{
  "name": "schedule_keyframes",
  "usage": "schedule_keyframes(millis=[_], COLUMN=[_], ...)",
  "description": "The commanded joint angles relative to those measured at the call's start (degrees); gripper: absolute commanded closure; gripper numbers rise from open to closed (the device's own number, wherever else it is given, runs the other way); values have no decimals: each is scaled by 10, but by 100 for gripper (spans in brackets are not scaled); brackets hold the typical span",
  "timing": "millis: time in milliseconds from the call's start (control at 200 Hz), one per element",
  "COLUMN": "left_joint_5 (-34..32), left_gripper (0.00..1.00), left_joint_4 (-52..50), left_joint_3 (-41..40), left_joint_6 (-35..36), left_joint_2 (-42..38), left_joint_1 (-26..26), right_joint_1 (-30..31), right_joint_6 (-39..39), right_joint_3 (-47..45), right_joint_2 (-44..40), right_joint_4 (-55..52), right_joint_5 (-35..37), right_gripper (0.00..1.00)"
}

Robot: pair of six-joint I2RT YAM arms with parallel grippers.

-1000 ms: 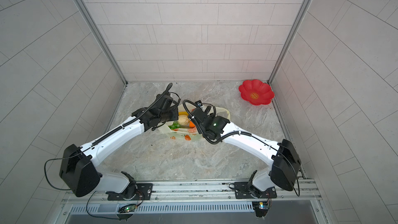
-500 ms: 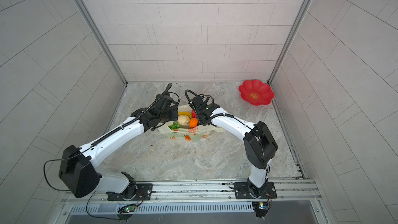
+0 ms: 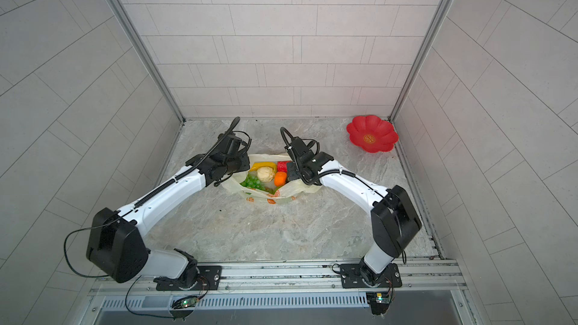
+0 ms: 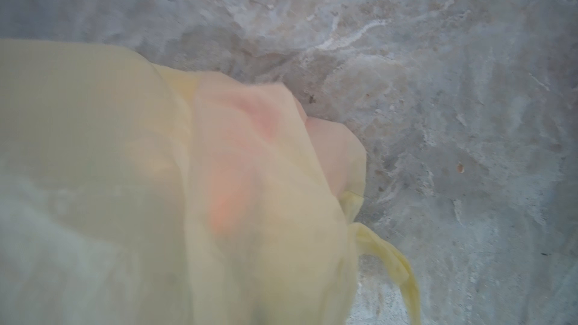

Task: Take fruits out of the plastic bag
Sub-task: Spread open the plastic bag at the top-center of the table.

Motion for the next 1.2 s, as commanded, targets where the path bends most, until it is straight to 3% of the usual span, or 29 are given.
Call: schedule_keyframes(millis=[0, 100, 290, 450, 540, 806, 926, 1051, 1196], left_joint_5=[-25, -47, -91, -74, -87, -94, -37, 2, 54], left_gripper=[50, 38, 25, 21, 12, 12, 21, 47, 83], left_joint_4=[-20, -36, -104, -97, -94, -59, -4, 37, 73], left_joint_3=[-28, -70, -95, -119, -122, -142, -170, -187, -206], left_joint_6=[-2, -19, -24, -23, -16, -26, -26, -23, -24], left_joint_2=[-19, -73, -136, -119, -98, -31, -15, -21, -61], left_joint_1=[5, -8, -54, -54, -54, -47, -24, -16, 0], right_joint_1=[-1, 0, 30, 52, 62, 82, 83, 73, 31], right_joint_6=[36, 61, 70, 69, 63, 60, 66, 67, 59], right_joint_3=[-49, -99, -152, -167, -170, -193, -215, -237, -269], right_joint_2=[-51, -87, -123, -138, -145, -178, -193, -207, -219], right_joint_4=[38, 71, 98, 104, 103, 105, 114, 130, 167], right_joint_5=[-51, -54, -17, 3, 9, 35, 45, 44, 17], right_gripper=[100, 100, 100, 100, 100, 100, 100, 100, 100])
